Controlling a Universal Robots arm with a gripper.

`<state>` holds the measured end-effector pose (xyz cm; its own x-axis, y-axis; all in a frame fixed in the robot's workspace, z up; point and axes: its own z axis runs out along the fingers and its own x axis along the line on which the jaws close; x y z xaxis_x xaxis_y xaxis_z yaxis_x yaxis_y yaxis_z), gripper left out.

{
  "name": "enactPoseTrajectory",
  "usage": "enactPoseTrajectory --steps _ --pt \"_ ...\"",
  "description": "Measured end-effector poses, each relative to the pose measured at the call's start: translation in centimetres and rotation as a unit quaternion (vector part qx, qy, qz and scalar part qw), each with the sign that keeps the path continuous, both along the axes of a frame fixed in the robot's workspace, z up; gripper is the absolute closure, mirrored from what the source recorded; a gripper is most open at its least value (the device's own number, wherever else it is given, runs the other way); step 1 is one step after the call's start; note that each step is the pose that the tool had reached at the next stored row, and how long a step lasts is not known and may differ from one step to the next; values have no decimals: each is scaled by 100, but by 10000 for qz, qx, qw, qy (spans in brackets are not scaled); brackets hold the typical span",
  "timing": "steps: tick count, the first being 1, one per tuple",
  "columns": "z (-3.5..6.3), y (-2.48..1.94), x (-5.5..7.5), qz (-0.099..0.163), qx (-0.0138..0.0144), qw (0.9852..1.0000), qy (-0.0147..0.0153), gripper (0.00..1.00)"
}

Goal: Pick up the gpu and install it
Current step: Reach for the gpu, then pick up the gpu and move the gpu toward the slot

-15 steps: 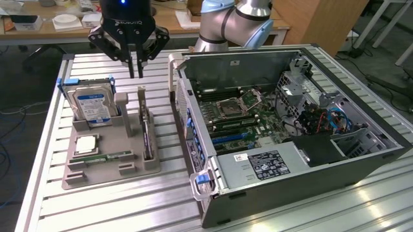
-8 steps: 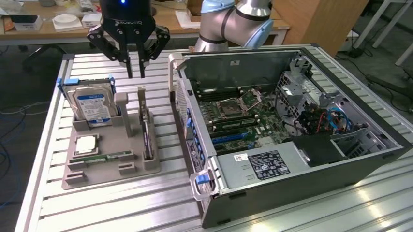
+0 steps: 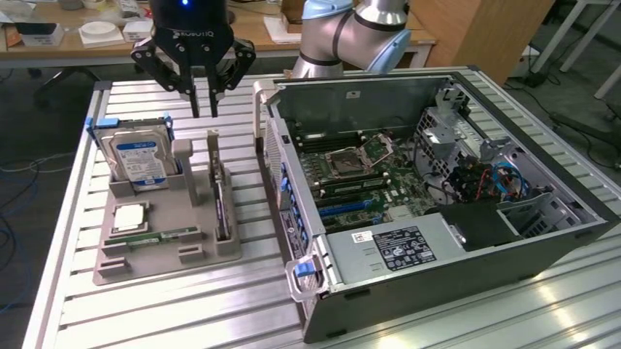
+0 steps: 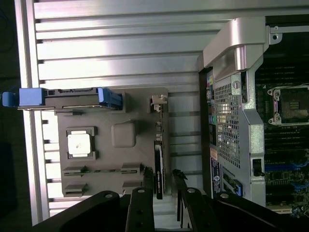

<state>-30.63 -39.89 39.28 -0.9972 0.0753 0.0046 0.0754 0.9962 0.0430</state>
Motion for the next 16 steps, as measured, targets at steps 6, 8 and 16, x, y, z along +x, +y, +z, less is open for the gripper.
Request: enactPoseTrajectory --steps 6,8,16 --pt "0 0 0 0 0 10000 0 71" --pt "0 0 0 0 0 10000 0 84" --pt "0 0 0 0 0 10000 0 90"
